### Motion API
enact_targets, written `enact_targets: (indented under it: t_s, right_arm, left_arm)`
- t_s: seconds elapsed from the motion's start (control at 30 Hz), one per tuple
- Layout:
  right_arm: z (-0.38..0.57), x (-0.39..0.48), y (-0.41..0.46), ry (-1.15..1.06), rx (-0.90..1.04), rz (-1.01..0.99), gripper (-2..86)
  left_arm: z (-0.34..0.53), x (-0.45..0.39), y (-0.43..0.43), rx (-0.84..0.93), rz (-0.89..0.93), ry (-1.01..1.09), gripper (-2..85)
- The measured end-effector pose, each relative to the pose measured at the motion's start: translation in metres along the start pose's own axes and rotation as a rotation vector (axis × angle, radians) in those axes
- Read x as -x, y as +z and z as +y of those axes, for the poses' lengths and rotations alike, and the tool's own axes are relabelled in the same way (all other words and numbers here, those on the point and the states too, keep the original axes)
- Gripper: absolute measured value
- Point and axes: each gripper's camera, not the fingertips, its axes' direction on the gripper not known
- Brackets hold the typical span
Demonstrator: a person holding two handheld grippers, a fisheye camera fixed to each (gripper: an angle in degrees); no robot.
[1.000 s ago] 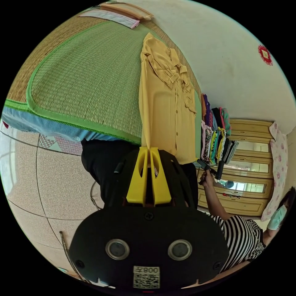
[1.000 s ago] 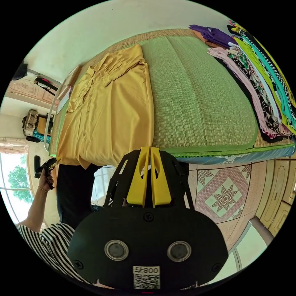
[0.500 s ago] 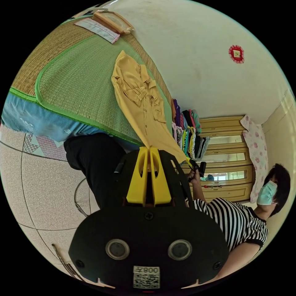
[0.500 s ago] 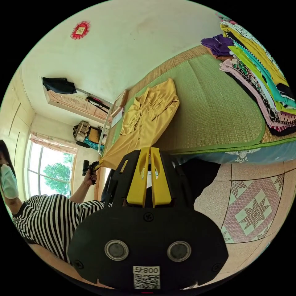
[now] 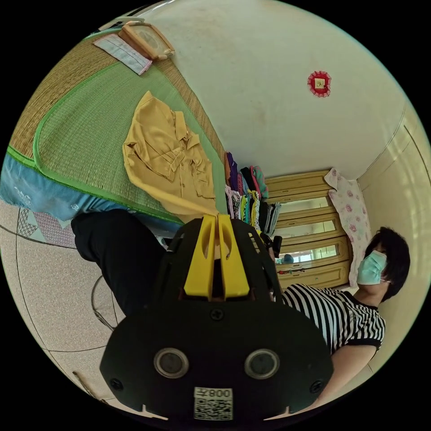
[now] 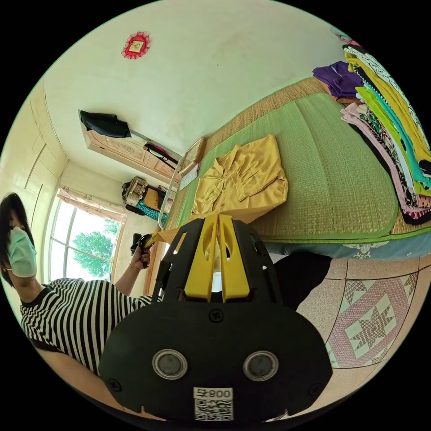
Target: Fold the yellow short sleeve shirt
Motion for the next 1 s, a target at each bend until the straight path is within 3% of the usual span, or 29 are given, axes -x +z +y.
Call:
enact_targets:
  t_s: [0.33,0.6,0.8,1.0]
  right_arm:
    - [-0.140,-0.037,0.083,-0.029,-0.007,0.023,0.3]
    - [-0.284,-0.129,0.214,0.055,0.061,0.087,0.4]
    - [-0.329,-0.217,0.330,0.160,0.232,0.157,1.1]
    - [-0.317,-0.237,0.351,0.135,0.193,0.184,3.5]
  left_arm:
    - [-0.150,0.001,0.017,-0.073,-0.032,0.051,0.7]
    - [-0.279,0.048,0.046,-0.156,-0.038,-0.050,1.1]
    - [-0.353,0.105,0.086,-0.144,-0.103,-0.176,3.7]
    - [-0.382,0.104,0.083,-0.205,-0.165,-0.145,7.7]
